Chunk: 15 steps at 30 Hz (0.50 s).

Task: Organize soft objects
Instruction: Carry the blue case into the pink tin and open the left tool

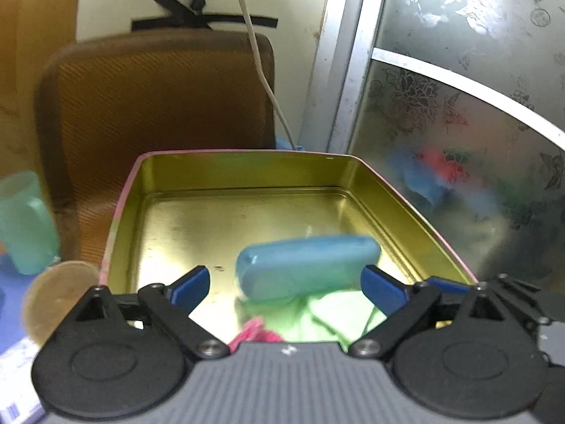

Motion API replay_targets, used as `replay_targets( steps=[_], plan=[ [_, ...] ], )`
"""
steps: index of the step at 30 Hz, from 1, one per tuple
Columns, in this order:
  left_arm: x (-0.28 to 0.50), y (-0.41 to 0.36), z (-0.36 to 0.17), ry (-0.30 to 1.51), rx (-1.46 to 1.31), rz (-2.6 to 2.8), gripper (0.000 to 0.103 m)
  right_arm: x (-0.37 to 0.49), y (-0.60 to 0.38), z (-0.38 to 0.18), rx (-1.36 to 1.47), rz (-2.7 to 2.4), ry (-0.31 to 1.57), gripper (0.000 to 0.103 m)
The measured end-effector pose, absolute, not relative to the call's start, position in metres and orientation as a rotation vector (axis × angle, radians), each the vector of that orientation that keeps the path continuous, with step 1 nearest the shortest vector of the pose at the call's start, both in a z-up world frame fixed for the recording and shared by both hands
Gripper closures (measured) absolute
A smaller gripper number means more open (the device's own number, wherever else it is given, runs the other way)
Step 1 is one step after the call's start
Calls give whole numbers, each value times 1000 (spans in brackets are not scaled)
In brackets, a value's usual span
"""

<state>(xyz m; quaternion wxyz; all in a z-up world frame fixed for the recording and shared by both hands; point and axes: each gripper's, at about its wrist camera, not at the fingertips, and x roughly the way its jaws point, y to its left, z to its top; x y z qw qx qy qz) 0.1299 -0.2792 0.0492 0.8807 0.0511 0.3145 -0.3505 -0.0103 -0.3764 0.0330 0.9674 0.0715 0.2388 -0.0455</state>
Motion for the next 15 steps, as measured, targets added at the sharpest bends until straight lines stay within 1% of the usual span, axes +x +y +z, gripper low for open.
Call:
replay_targets(
  steps=[7, 15],
  plan=[
    [97, -248, 64, 592, 166, -670, 6, -45, -347, 38, 132, -103, 392, 26],
    [68, -209, 68, 572, 175, -636, 6, -70, -317, 36, 206, -91, 361, 26]
  ],
)
